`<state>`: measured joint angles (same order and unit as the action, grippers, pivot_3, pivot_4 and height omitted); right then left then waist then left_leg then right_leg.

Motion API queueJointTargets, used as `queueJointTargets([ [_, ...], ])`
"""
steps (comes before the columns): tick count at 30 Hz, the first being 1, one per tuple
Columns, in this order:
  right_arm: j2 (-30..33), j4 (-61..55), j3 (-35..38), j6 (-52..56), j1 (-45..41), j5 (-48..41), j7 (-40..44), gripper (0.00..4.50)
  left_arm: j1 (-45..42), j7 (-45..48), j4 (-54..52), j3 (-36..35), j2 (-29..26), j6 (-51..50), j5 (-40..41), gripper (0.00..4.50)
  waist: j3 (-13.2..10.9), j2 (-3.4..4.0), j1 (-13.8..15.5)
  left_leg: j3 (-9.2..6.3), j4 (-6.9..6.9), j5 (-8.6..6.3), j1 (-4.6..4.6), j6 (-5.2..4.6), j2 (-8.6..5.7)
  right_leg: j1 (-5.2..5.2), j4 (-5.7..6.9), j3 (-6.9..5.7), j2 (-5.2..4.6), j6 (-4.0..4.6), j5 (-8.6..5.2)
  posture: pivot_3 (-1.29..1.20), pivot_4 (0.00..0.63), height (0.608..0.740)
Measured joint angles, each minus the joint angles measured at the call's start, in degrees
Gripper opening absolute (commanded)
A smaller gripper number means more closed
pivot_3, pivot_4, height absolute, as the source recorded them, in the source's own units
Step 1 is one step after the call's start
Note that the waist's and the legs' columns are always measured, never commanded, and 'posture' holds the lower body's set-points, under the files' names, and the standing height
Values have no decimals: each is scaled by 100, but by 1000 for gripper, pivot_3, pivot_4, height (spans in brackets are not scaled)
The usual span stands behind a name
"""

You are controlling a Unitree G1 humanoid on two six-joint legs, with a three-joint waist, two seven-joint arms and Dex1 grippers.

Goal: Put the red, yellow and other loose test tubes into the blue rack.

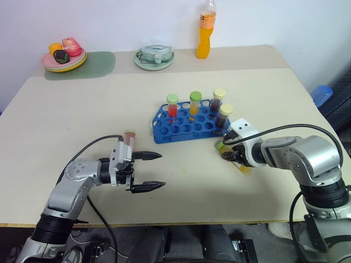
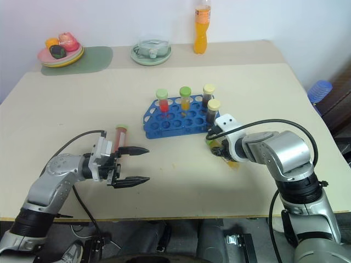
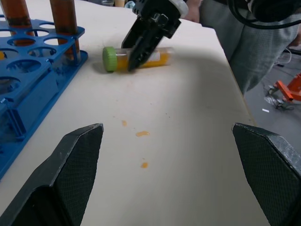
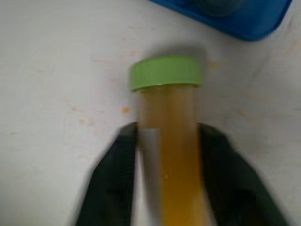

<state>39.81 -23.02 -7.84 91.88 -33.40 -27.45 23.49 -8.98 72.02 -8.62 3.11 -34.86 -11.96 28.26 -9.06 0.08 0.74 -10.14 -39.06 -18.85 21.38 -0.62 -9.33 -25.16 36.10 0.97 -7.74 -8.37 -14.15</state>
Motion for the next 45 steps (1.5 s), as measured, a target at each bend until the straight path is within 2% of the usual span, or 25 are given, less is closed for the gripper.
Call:
queueJointTargets([
  [5, 540, -218, -467, -403, 54, -14, 255, 764, 4, -6, -44, -9, -5, -6, 1, 4500, 0, 0, 13, 1, -1, 0, 0, -1, 0, 1, -1, -1, 0, 0, 0, 0, 150, 740],
  [9, 959, -529, -488, -921, 411, -94, 656, 764, -5, -3, -41, -23, -7, -9, 4, 4500, 0, -1, 8, 2, 0, -1, 2, -2, 0, 1, -3, -1, -1, 0, 0, 0, 150, 740],
  [14, 795, -996, 343, -2150, 854, -517, 1365, 764, -62, 13, 5, -30, 0, -6, 6, 4500, -1, -3, 0, 7, 3, -1, -1, -1, 6, -1, -3, 1, 4, -1, 0, 0, 150, 740],
  [16, 429, -1051, 560, -2986, 1031, -481, 1447, 764, -64, 31, 48, -35, -1, -4, 6, 4500, 1, -8, 3, 7, 2, -1, -1, -1, 5, 1, -3, 0, 4, -1, 1, 0, 150, 740],
  [20, -690, -746, 651, -4549, 1111, -484, 1603, 764, -91, 51, 110, -36, 7, 0, 6, 4500, 0, -8, -6, 9, 1, -1, -3, -1, 5, 0, 0, 2, 5, -1, 1, 0, 150, 740],
  [23, -1170, 62, 472, -5778, 988, -183, 1968, 764, -82, 55, 178, -52, 6, 1, 6, 4500, 1, -9, -5, 9, -1, -1, -5, -1, 5, 3, 0, 1, 7, 1, 2, 0, 150, 740],
  [30, -2366, 1438, 230, -8037, 1016, 761, 1691, 764, -81, 48, 199, -66, 8, 1, 7, 4500, 1, -8, -44, 9, 4, 0, -5, 1, 5, -7, 5, 2, 9, 1, 2, 0, 150, 740],
  [35, -2934, 2452, 265, -9045, 951, 1151, 1289, 764, -64, 35, 199, -133, 8, -3, 22, 4500, 1, -8, -68, 9, 5, 1, -7, 2, 5, -8, 8, 2, 11, 2, 2, 0, 150, 740],
  [45, -3258, 3867, 503, -10461, 562, 1613, 721, 764, -55, 0, 197, -198, 2, -25, 66, 4500, 1, -6, -177, 7, 13, 2, -9, 5, 7, -13, 12, 2, 14, 3, 2, 0, 150, 740],
])
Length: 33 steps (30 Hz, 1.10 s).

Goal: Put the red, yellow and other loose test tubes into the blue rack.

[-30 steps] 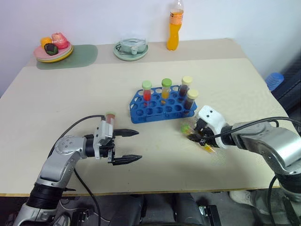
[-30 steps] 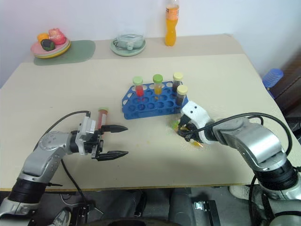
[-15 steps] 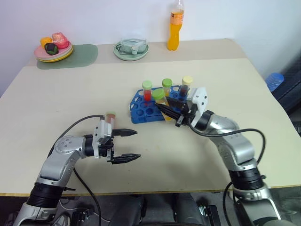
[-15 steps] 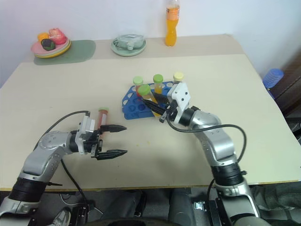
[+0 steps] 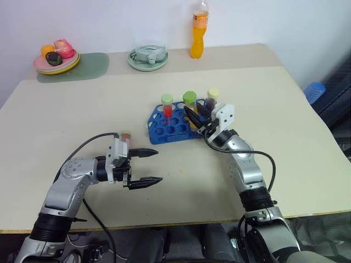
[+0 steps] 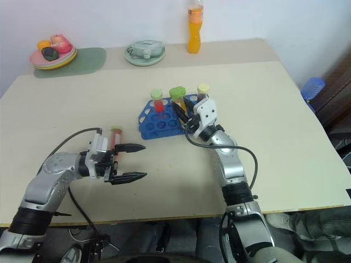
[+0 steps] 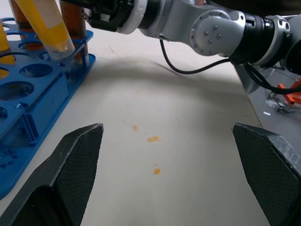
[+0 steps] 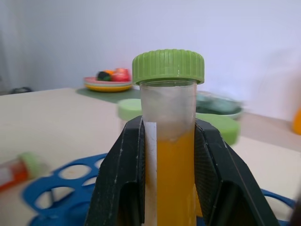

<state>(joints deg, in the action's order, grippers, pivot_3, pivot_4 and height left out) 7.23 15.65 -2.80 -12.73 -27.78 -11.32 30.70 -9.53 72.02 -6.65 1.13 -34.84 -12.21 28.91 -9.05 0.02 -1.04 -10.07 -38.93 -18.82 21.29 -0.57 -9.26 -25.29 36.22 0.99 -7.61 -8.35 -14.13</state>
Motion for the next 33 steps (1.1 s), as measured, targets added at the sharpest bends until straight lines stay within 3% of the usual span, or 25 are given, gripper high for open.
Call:
queueJointTargets([
  [22, -317, 623, -29, -576, -134, 161, -59, 764, 80, -193, -101, -35, -29, -96, 55, 4500, 2, 3, -13, 0, -1, 0, -2, 1, 0, 1, 2, 1, 1, 0, 0, 0, 150, 740],
  [33, -349, 828, 42, -780, -151, 103, 73, 764, 271, -713, -204, -339, 258, -131, 337, 4500, 5, 7, -15, 1, -1, 0, -7, 1, 0, 4, 3, 3, 1, 0, 0, 0, 150, 740],
])
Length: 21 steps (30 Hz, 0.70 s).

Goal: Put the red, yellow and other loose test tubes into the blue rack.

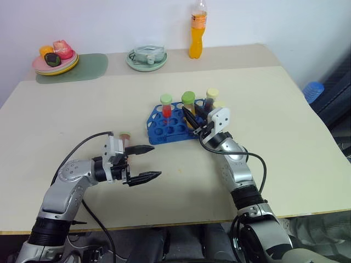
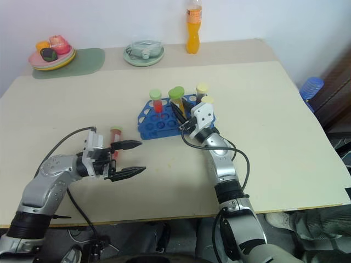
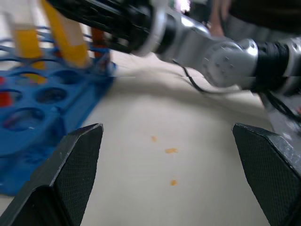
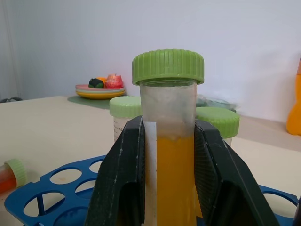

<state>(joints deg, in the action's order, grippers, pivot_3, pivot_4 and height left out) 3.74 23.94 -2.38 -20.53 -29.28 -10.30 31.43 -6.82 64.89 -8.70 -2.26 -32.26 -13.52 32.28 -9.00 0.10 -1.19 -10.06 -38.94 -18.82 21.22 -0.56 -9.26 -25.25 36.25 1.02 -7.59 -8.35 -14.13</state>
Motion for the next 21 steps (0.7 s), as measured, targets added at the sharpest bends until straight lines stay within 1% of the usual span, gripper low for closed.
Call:
queueJointTargets([
  [10, -4, 74, 29, -99, 12, -4, 47, 764, 214, -453, -78, -358, 166, 1, 175, 4500, 2, 2, 4, 1, 0, 0, -2, 0, 0, 1, 0, 1, 0, 0, 0, 0, 150, 740],
  [14, -18, 185, 50, -166, 17, -10, 70, 764, 266, -532, -116, -371, 166, 8, 193, 4500, 2, 2, 2, 1, 0, 0, -3, 0, 0, 2, 0, 1, 0, 0, 0, 0, 150, 740],
  [15, -21, 216, 57, -188, 16, -18, 88, 1264, 275, -549, -120, -371, 166, 8, 193, 4500, 2, 2, 2, 1, 0, 0, -4, 0, 0, 3, 1, 1, 0, 0, 0, 0, 150, 740],
  [16, -24, 244, 67, -208, 19, -29, 108, 1875, 295, -581, -149, -372, 166, 7, 194, 4500, 3, 2, 2, 1, 0, 0, -5, 0, 0, 4, 0, 1, 0, 0, 0, 0, 150, 740],
  [17, -25, 286, 74, -233, 21, -56, 129, 2227, 317, -613, -192, -375, 166, 7, 198, 4500, 3, 2, 2, 1, 0, 0, -5, 0, 0, 5, 0, 1, 0, 0, 0, 0, 150, 740],
  [18, -26, 339, 83, -244, 21, -71, 150, 2684, 334, -647, -235, -378, 166, 7, 198, 4500, 3, 2, 3, 1, 0, 0, -5, 0, 0, 5, 0, 1, 0, 0, 0, 0, 150, 740],
  [19, -26, 398, 92, -245, 22, -72, 160, 3278, 343, -670, -271, -383, 166, 7, 198, 4500, 3, 2, 4, 1, 0, 0, -5, 0, 0, 5, 0, 2, 0, 0, 0, 0, 150, 740],
  [20, -25, 472, 90, -243, 29, -67, 169, 3693, 347, -696, -292, -384, 166, 8, 199, 4500, 3, 2, 6, 1, 0, 0, -5, 0, 0, 5, 0, 1, 0, 0, 0, 0, 150, 740],
  [21, -24, 566, 90, -245, 41, -57, 167, 4221, 362, -740, -313, -391, 166, 7, 199, 4500, 3, 3, 3, 1, 1, 0, -5, 0, 0, 4, 0, 2, 0, 0, 0, 0, 150, 740],
])
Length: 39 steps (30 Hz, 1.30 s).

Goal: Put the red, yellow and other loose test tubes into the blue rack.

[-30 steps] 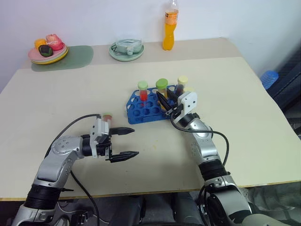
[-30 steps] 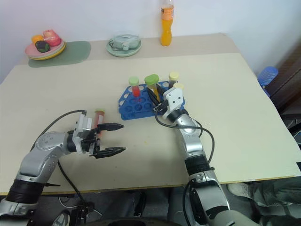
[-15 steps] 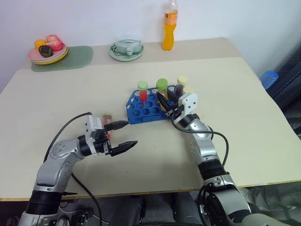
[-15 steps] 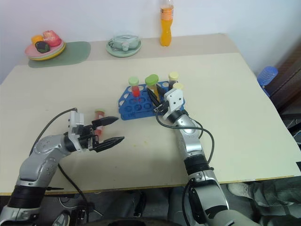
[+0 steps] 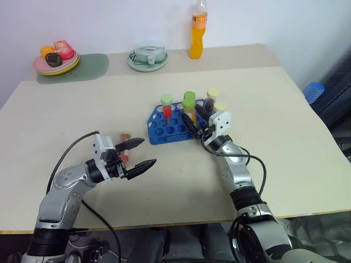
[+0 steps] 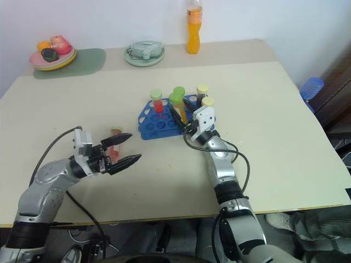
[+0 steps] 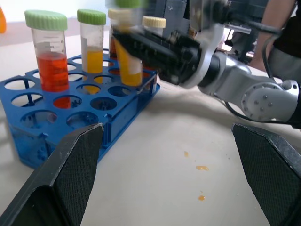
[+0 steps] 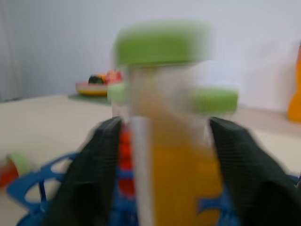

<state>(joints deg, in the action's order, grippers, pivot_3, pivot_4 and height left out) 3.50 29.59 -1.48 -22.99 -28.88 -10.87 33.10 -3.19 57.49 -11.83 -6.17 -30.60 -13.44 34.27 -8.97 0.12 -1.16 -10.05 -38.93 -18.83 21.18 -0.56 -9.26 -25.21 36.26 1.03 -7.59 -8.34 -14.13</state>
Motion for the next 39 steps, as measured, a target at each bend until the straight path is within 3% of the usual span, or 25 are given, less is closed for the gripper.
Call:
queueJointTargets([
  [1, 1, 38, 1, -2, 11, 4, -4, 4430, 14, -21, -15, -3, 0, 0, 1, 4500, 0, 0, -1, 0, 0, 0, 0, 0, 0, 0, 0, 0, 0, 0, 0, 0, 150, 740],
  [10, 167, -194, -76, -194, 182, 228, -80, 4430, 147, -84, -116, -140, -9, 2, 16, 4500, 0, 0, 10, 0, -1, 0, 0, 0, 0, 0, 0, 1, 0, 0, 0, 0, 150, 740],
  [19, 985, -2058, -151, 862, 1429, 233, 92, 4430, 353, -201, -178, -415, -15, -22, 143, 4500, 0, 0, 46, 1, -1, -1, 1, 0, 0, 0, -1, 4, 0, 0, 0, 0, 150, 740],
  [22, 1267, -2711, -128, 1340, 1814, 102, 142, 4430, 342, -474, -194, -585, 34, -165, 271, 4500, 1, 1, 60, 3, -1, -1, 2, -1, -1, 1, -1, 6, -2, 0, 0, 0, 150, 740],
  [26, 2070, -3846, 149, 2229, 2545, -304, 412, 4430, 235, -1740, -451, -837, 292, -697, 307, 4500, 2, -1, 168, 6, -10, -3, 5, -4, -2, 5, -6, 10, -3, 0, 0, 0, 150, 740],
  [31, 3072, -4725, 795, 3074, 2911, -1084, 981, 4430, -22, -3606, -1120, -970, 314, -1975, 122, 4500, 4, -4, 201, 11, -12, -3, 2, -4, -2, 12, -8, 17, -3, -1, 0, 0, 150, 740],
  [35, 3933, -4968, 1294, 3480, 3020, -1554, 1635, 4430, -1100, -5337, -1277, -1246, 406, -4322, 227, 4500, 4, -10, 285, 11, -19, -4, 3, -6, -2, 14, -7, 16, -3, -2, 1, 0, 150, 740],
  [39, 4161, -5016, 1375, 3504, 3032, -1763, 2130, 4430, -2681, -6120, -1042, -1802, 790, -7204, 341, 4500, 6, -20, 344, 13, -22, -4, 3, -6, -2, 13, -5, 14, -3, -3, 1, 0, 150, 740],
])
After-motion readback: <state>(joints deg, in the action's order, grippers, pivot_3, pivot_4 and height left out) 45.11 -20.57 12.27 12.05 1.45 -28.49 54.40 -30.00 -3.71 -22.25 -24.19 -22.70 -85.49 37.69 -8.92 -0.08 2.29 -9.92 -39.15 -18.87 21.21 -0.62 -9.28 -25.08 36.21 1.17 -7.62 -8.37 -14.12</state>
